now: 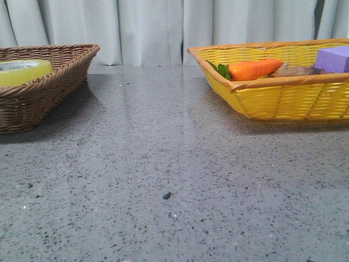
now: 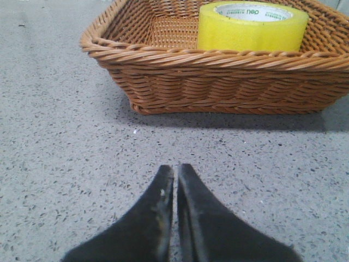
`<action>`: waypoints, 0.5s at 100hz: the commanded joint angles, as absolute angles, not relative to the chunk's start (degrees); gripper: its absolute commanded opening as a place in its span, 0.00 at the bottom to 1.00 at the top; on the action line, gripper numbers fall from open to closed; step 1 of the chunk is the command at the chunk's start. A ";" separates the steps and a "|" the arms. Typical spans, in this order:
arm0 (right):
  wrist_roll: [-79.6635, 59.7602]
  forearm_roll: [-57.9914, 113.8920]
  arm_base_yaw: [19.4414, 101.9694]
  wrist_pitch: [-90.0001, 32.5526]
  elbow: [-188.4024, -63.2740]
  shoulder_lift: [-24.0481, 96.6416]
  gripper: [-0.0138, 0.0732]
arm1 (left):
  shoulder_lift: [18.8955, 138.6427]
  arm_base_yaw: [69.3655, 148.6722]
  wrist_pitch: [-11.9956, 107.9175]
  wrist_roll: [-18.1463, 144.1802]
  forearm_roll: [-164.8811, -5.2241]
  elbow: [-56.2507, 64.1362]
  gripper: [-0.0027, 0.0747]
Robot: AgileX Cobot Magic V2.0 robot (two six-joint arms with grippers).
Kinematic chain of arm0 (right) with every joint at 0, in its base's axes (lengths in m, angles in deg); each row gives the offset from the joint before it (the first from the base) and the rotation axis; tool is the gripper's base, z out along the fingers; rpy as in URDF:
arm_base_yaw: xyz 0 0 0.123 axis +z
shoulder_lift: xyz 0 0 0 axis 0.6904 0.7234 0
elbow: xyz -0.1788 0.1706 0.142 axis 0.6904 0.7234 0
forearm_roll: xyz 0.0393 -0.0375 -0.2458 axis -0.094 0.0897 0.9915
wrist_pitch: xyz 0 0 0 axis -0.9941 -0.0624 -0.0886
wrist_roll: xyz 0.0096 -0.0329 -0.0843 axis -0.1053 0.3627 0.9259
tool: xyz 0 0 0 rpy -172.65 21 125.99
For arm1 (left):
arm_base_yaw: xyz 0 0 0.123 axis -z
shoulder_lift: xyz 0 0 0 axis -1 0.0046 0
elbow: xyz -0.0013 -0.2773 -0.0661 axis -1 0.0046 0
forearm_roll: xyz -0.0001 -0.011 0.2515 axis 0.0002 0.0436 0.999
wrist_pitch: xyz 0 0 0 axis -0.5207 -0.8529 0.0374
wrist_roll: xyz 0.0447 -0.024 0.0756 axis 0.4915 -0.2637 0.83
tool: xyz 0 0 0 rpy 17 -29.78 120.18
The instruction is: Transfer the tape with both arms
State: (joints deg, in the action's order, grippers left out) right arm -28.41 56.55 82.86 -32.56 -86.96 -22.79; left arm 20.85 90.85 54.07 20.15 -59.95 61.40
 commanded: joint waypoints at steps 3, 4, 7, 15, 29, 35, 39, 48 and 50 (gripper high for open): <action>-28.06 57.42 82.90 -28.42 -88.23 -22.28 0.08 | 19.14 90.85 51.04 19.42 -59.74 61.99 0.01; -28.06 57.42 82.90 -28.42 -88.23 -22.28 0.08 | 19.14 90.85 51.04 19.42 -59.74 61.99 0.01; -28.06 57.42 82.90 -28.42 -88.23 -22.28 0.08 | 19.14 90.85 51.04 19.42 -59.74 61.99 0.01; -28.06 57.42 82.90 -28.42 -88.23 -22.28 0.08 | 19.14 90.85 51.04 19.42 -59.74 61.99 0.01; -28.06 57.42 82.90 -28.42 -88.23 -22.28 0.08 | 19.14 90.85 51.04 19.42 -59.74 61.99 0.01; -28.06 57.67 82.90 -28.42 -88.23 -22.28 0.08 | 19.14 90.85 51.04 19.42 -59.74 61.99 0.01; -28.06 57.84 82.90 -28.29 -87.89 -22.48 0.08 | 19.14 90.85 51.04 19.42 -59.74 61.99 0.01; -28.06 57.84 81.74 -26.61 -86.25 -22.73 0.08 | 19.14 90.85 51.04 19.42 -59.74 61.99 0.01; -28.06 57.84 81.09 -26.08 -85.75 -22.73 0.08 | 19.14 90.85 51.04 19.42 -59.74 61.99 0.01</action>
